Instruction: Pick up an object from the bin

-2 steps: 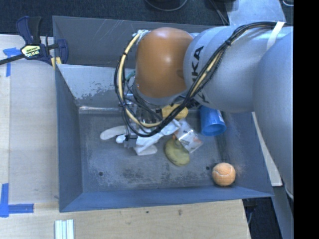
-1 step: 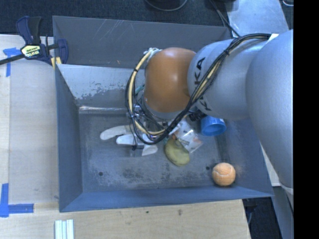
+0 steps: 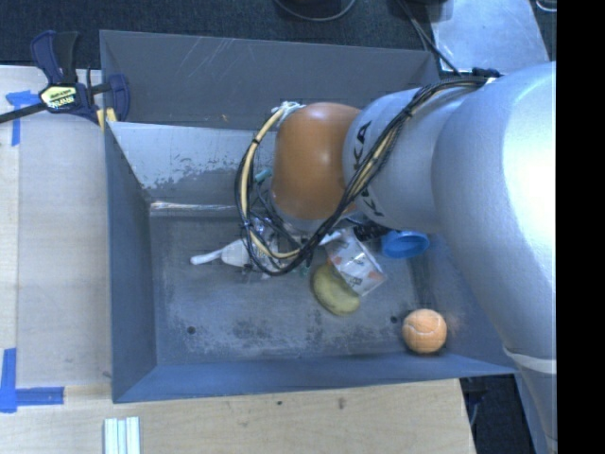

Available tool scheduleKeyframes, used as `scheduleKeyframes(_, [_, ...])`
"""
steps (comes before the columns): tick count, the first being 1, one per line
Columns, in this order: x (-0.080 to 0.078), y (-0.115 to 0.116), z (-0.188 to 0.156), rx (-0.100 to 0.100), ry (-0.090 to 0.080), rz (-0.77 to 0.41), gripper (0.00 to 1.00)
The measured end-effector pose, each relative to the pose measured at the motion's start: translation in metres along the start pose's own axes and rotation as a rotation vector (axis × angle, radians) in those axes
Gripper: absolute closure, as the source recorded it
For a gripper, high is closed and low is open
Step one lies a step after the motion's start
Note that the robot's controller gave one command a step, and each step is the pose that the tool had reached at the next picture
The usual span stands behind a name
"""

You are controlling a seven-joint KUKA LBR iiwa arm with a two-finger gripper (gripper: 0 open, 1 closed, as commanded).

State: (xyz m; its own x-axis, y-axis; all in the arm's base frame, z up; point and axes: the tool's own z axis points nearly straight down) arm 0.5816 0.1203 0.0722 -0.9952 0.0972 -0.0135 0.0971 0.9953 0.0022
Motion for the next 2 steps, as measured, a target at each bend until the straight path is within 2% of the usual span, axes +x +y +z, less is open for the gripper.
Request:
scheduleKeyframes(1, [0.000, 0.000, 0.000, 0.000, 0.000, 0.000, 1.00])
scheduleKeyframes(2, [-0.026, 0.002, -0.158, -0.001, -0.006, -0.027, 1.00])
